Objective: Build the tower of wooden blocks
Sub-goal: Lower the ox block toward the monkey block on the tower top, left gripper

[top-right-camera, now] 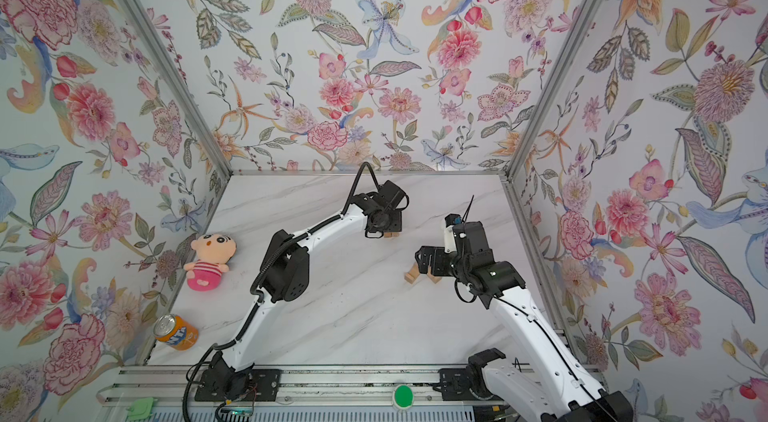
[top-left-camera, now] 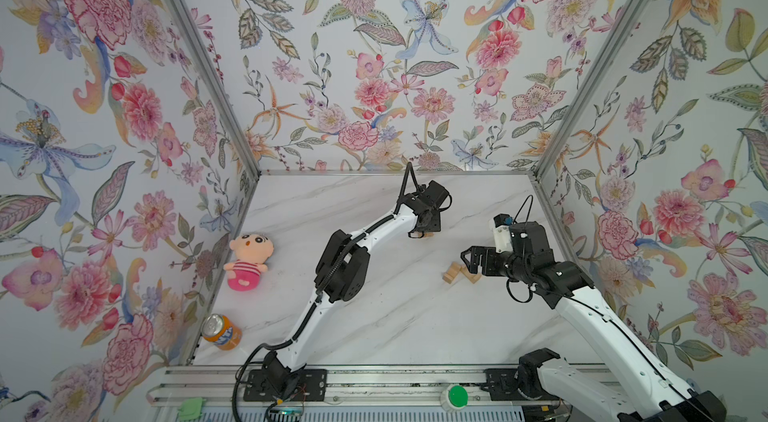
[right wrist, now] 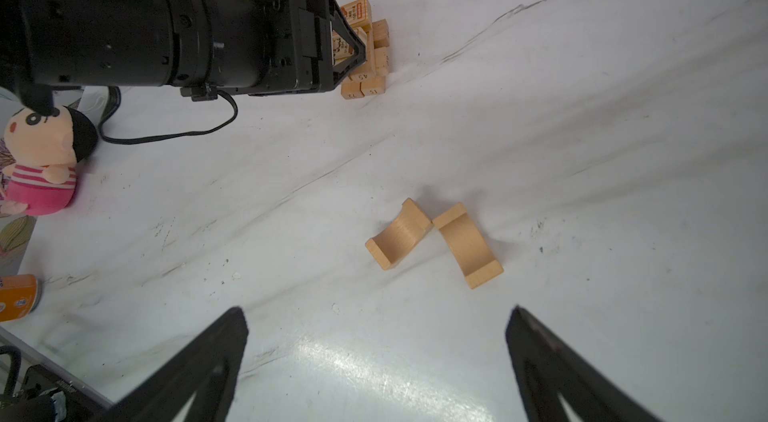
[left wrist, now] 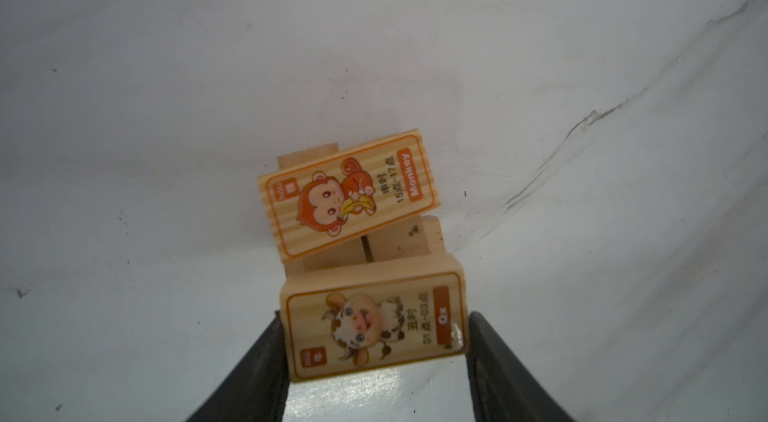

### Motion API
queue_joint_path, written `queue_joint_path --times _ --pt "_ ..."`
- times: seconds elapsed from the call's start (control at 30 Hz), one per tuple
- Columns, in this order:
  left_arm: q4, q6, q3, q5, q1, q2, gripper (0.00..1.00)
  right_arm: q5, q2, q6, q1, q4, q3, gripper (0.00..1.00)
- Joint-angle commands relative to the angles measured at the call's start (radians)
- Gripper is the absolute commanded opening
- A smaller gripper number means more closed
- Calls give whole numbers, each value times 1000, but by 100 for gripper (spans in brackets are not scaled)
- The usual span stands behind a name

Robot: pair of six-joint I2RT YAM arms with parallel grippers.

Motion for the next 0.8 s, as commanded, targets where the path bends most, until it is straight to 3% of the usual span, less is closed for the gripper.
queue_joint_path --times 0.0,0.77 --pt "-13 -6 31 0 16 32 53 -14 -10 -9 -10 15 -9 99" --pt "-9 -3 47 0 17 36 67 -27 -13 -11 -34 17 -22 99"
